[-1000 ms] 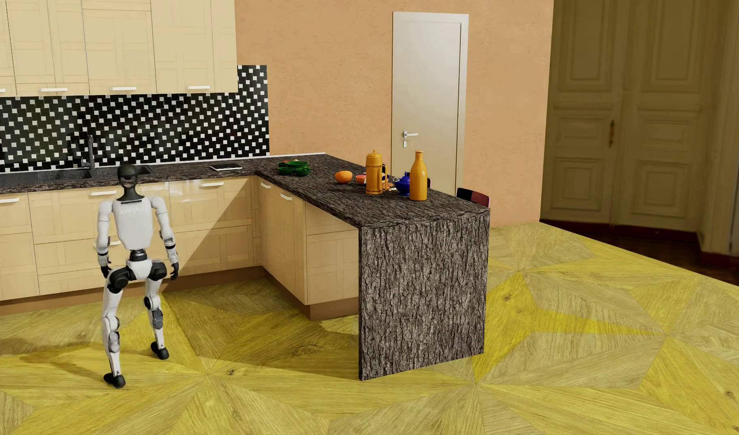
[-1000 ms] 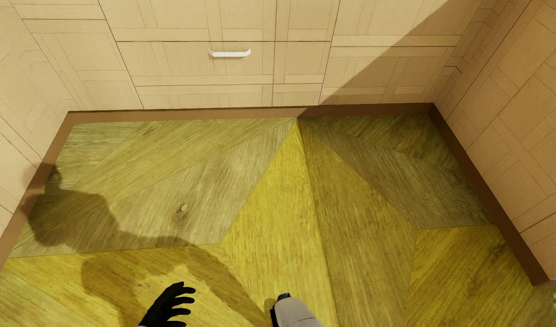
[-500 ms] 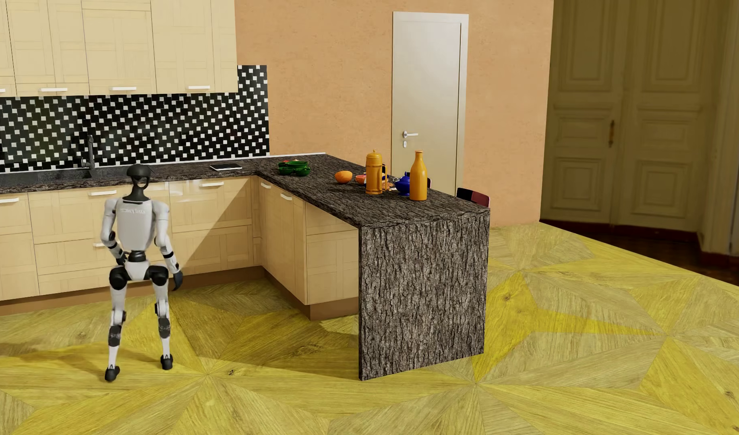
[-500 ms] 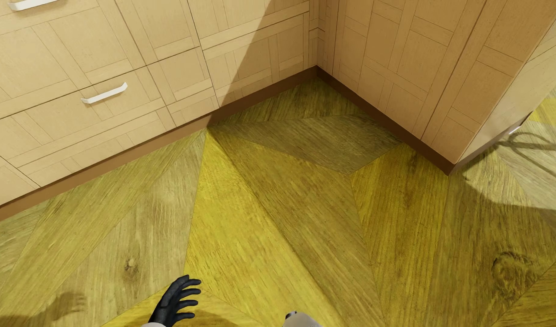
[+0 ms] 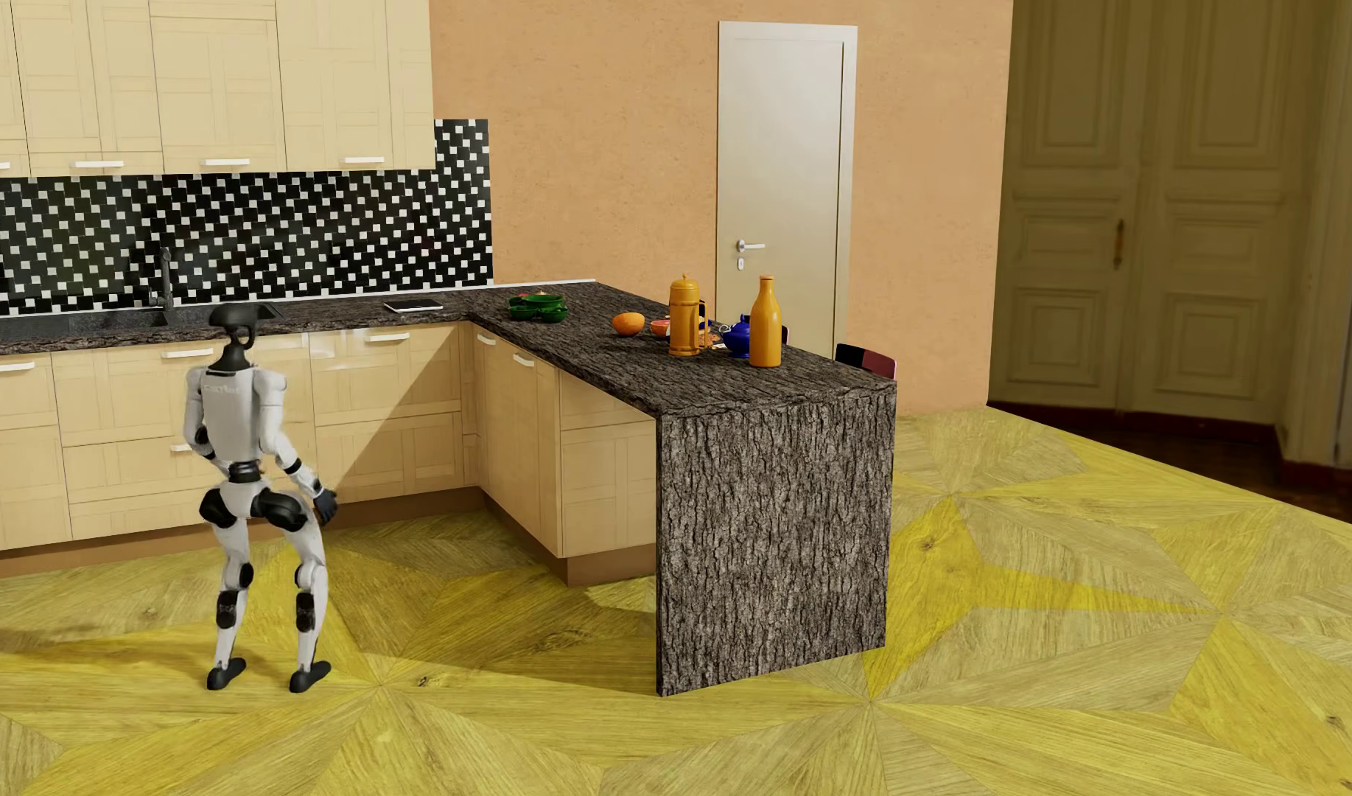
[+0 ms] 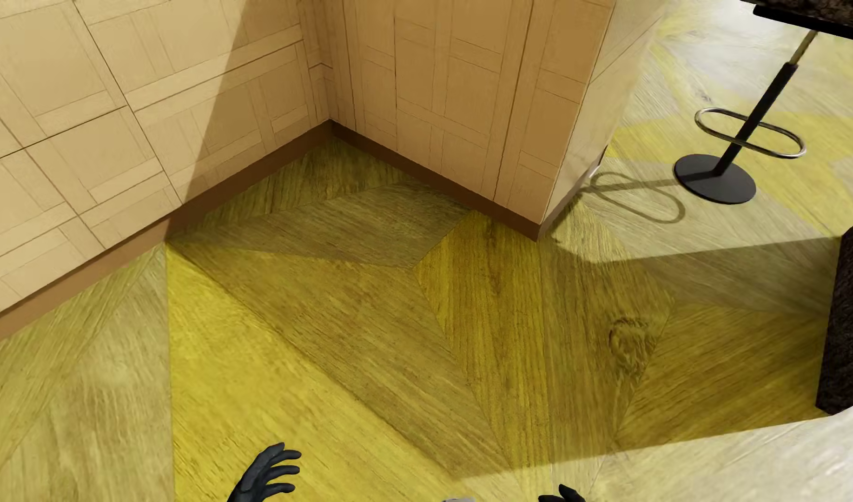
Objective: Rotate 180
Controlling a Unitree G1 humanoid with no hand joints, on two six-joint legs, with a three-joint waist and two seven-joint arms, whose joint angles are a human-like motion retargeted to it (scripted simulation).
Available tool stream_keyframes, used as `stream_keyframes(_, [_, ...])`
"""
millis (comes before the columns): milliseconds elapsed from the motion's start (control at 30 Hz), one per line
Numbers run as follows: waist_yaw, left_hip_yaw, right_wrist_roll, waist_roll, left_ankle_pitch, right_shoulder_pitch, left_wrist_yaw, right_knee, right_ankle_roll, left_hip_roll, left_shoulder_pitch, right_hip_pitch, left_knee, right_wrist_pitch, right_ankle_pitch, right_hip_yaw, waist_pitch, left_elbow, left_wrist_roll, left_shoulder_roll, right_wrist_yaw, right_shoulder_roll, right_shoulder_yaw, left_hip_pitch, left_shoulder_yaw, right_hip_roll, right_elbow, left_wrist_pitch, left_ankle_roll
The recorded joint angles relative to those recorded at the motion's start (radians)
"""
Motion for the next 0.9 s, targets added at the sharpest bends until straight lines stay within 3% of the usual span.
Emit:
stream_keyframes(67, [-0.039,0.013,0.017,-0.011,0.024,-0.009,0.002,-0.043,0.0,0.005,0.011,0.011,-0.042,0.054,0.038,0.034,0.012,-0.028,-0.018,0.021,-0.002,0.026,0.0,0.04,0.012,0.016,-0.016,-0.027,-0.005])
stream_keyframes(133, [-0.028,-0.061,0.03,0.018,0.01,0.04,-0.029,-0.072,0.0,-0.001,-0.026,0.007,-0.05,0.076,0.068,0.056,0.026,-0.031,-0.041,-0.005,-0.016,-0.007,0.001,0.048,0.001,0.05,0.026,-0.02,-0.029])
stream_keyframes(167, [-0.058,-0.055,0.025,0.018,0.01,0.031,-0.05,-0.089,-0.003,0.008,-0.02,0.006,-0.072,0.097,0.084,0.063,0.034,-0.034,-0.052,0.02,-0.042,0.027,-0.025,0.058,-0.007,0.061,0.021,-0.011,-0.029])
stream_keyframes(233, [-0.075,-0.063,0.018,0.033,0.015,0.047,-0.086,-0.132,-0.006,0.019,-0.038,0.006,-0.09,0.108,0.117,0.084,0.045,-0.033,-0.042,-0.008,-0.077,0.008,-0.005,0.064,-0.005,0.086,0.013,0.029,-0.035])
stream_keyframes(267, [-0.112,-0.035,0.015,0.023,0.036,0.028,-0.104,-0.153,-0.032,0.023,-0.006,0.0,-0.138,0.122,0.113,0.064,0.039,-0.027,-0.029,-0.001,-0.078,0.018,-0.002,0.084,-0.005,0.065,0.005,0.023,-0.033])
stream_keyframes(300, [-0.088,-0.035,0.004,0.003,0.046,0.044,-0.126,-0.144,-0.019,0.021,-0.017,0.002,-0.122,0.126,0.102,0.034,0.053,-0.023,-0.012,0.015,-0.068,0.017,-0.004,0.096,-0.003,0.033,-0.005,0.028,-0.04])
stream_keyframes(367, [-0.037,-0.09,-0.03,0.016,0.025,0.061,-0.147,-0.171,-0.006,0.025,-0.037,-0.015,-0.083,0.128,0.169,0.041,0.047,-0.024,0.025,0.01,-0.03,0.006,-0.018,0.076,-0.004,0.058,0.011,0.043,-0.033])
stream_keyframes(433, [-0.073,-0.059,-0.068,0.006,0.006,0.057,-0.16,-0.13,-0.012,0.04,-0.019,-0.037,-0.138,0.125,0.076,0.027,0.034,0.002,0.053,0.022,-0.069,0.027,-0.008,0.117,0.006,0.048,0.002,0.045,-0.076])
stream_keyframes(467, [-0.075,-0.032,-0.066,-0.01,0.01,0.038,-0.164,-0.105,-0.06,0.037,-0.013,-0.048,-0.147,0.125,0.045,0.007,0.033,-0.019,0.048,0.033,-0.077,0.006,-0.003,0.134,0.003,0.021,0.002,0.048,-0.055])
stream_keyframes(500, [-0.047,-0.032,-0.056,-0.022,0.058,0.017,-0.156,-0.139,-0.019,0.04,-0.017,-0.036,-0.026,0.118,0.149,0.025,0.046,-0.052,0.035,0.033,-0.081,-0.003,0.001,0.084,0.011,0.024,0.013,0.047,-0.062])
stream_keyframes(533, [0.003,-0.065,-0.037,-0.015,0.141,0.036,-0.141,-0.169,-0.009,0.033,-0.034,-0.032,0.099,0.096,0.201,0.05,0.05,-0.055,0.021,0.02,-0.084,-0.004,-0.001,0.014,-0.01,0.042,0.015,0.043,-0.059])
stream_keyframes(567, [0.028,-0.125,-0.013,0.006,0.134,0.064,-0.13,-0.2,-0.007,0.006,-0.027,-0.025,0.091,0.068,0.223,0.07,0.048,-0.025,0.013,0.009,-0.08,0.011,-0.01,-0.012,0.009,0.064,0.031,0.025,-0.046])
stream_keyframes(600, [-0.012,-0.138,0.002,0.034,0.067,0.072,-0.123,-0.214,-0.008,0.007,0.009,-0.032,-0.092,0.059,0.228,0.071,0.037,0.0,0.007,0.021,-0.082,0.022,-0.027,0.01,0.035,0.082,0.006,0.01,-0.041])
stream_keyframes(667, [-0.063,-0.072,-0.022,0.009,0.077,0.055,-0.097,-0.139,-0.054,0.016,0.014,-0.053,-0.144,0.07,0.109,0.023,0.051,0.017,-0.01,0.045,-0.115,0.025,0.005,0.07,0.014,0.027,-0.003,0.025,-0.096])
stream_keyframes(700, [-0.047,-0.049,-0.034,-0.003,0.058,0.044,-0.083,-0.071,-0.026,0.018,-0.016,-0.088,-0.115,0.079,0.046,0.004,0.045,0.012,-0.011,0.047,-0.094,0.013,-0.008,0.064,0.012,-0.001,0.015,0.03,-0.057])
stream_keyframes(733, [-0.017,-0.032,-0.042,-0.012,0.036,0.014,-0.068,-0.033,0.0,0.026,-0.03,-0.102,-0.049,0.091,0.063,-0.004,0.052,-0.017,-0.004,0.03,-0.066,-0.021,0.003,0.054,0.02,-0.017,0.03,0.031,-0.048])
stream_keyframes(767, [0.018,-0.071,-0.042,0.006,0.046,-0.013,-0.053,-0.051,-0.017,0.021,-0.015,-0.115,0.073,0.095,0.18,0.014,0.044,-0.049,0.004,0.005,-0.04,-0.05,-0.003,-0.009,0.012,0.009,0.043,0.018,-0.056])
stream_keyframes(833, [0.039,-0.15,-0.013,0.076,0.001,0.03,-0.059,-0.124,-0.004,-0.034,0.028,-0.122,-0.013,0.06,0.189,0.042,0.025,-0.002,0.029,0.02,-0.043,-0.004,-0.017,-0.019,0.017,0.078,0.003,-0.006,-0.03])
stream_keyframes(867, [-0.01,-0.135,0.005,0.073,0.025,0.039,-0.074,-0.128,-0.022,-0.035,0.036,-0.122,-0.07,0.027,0.095,0.058,0.024,0.03,0.041,0.056,-0.078,0.012,-0.013,0.01,0.009,0.087,-0.007,0.017,-0.03])
stream_keyframes(900, [-0.028,-0.082,0.015,0.04,0.042,0.048,-0.091,-0.004,-0.021,-0.026,-0.002,-0.124,-0.116,0.016,-0.059,0.01,0.036,0.038,0.044,0.066,-0.097,0.016,-0.011,0.06,0.033,0.051,-0.031,0.055,-0.028])
